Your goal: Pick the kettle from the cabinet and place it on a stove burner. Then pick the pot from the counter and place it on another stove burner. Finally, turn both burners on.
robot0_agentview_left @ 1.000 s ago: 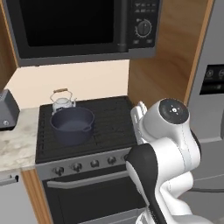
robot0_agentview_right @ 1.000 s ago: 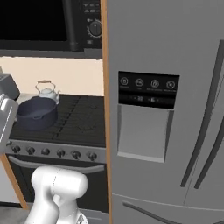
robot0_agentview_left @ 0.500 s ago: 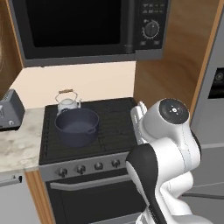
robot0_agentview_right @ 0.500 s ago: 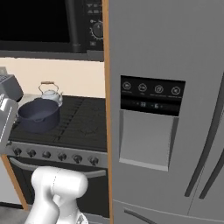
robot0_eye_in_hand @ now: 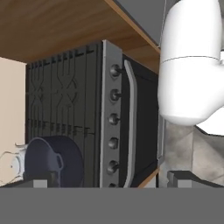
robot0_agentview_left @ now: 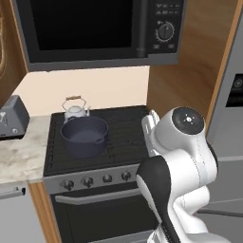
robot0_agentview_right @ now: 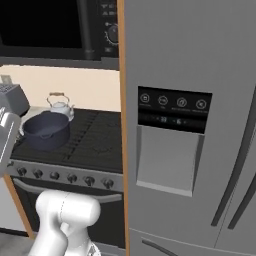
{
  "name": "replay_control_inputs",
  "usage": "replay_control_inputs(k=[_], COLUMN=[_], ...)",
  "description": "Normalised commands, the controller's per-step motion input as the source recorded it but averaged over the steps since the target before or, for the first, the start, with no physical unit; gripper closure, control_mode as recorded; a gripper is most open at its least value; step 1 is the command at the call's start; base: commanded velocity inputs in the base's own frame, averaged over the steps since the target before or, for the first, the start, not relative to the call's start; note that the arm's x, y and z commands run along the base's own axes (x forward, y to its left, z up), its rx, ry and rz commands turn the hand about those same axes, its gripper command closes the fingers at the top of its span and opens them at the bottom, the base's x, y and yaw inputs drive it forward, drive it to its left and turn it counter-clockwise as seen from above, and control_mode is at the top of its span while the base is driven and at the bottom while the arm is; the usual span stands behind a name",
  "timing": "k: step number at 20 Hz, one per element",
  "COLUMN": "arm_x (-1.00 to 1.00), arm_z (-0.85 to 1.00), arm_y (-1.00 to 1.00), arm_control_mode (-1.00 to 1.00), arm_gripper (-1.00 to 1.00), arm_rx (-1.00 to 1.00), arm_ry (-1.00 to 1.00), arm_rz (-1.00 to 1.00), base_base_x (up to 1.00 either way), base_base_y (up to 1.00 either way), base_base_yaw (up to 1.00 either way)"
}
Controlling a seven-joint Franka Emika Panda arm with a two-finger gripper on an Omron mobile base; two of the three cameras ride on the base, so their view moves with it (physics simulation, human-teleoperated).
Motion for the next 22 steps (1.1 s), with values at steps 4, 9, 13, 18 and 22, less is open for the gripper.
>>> replay_control_inputs(k=[4, 9, 13, 18, 22], arm_x=[0.0, 0.0, 0.0, 0.0, 0.0], arm_z=[0.0, 0.0, 0.0, 0.0, 0.0], arm_y=[0.0, 0.0, 0.0, 0.0, 0.0], arm_control_mode=[1.0, 1.0, 1.0, 1.0, -1.0], arm_gripper=[-1.0, -1.0, -1.0, -1.0, -1.0], arm_rx=[0.0, 0.0, 0.0, 0.0, 0.0], arm_ry=[0.0, 0.0, 0.0, 0.0, 0.0], arm_rz=[0.0, 0.0, 0.0, 0.0, 0.0], base_base_x=[0.13, 0.34, 0.38, 0.29, 0.08], base_base_y=[-0.16, -0.1, -0.08, -0.1, -0.01], base_base_yaw=[0.2, 0.18, 0.14, 0.12, 0.03])
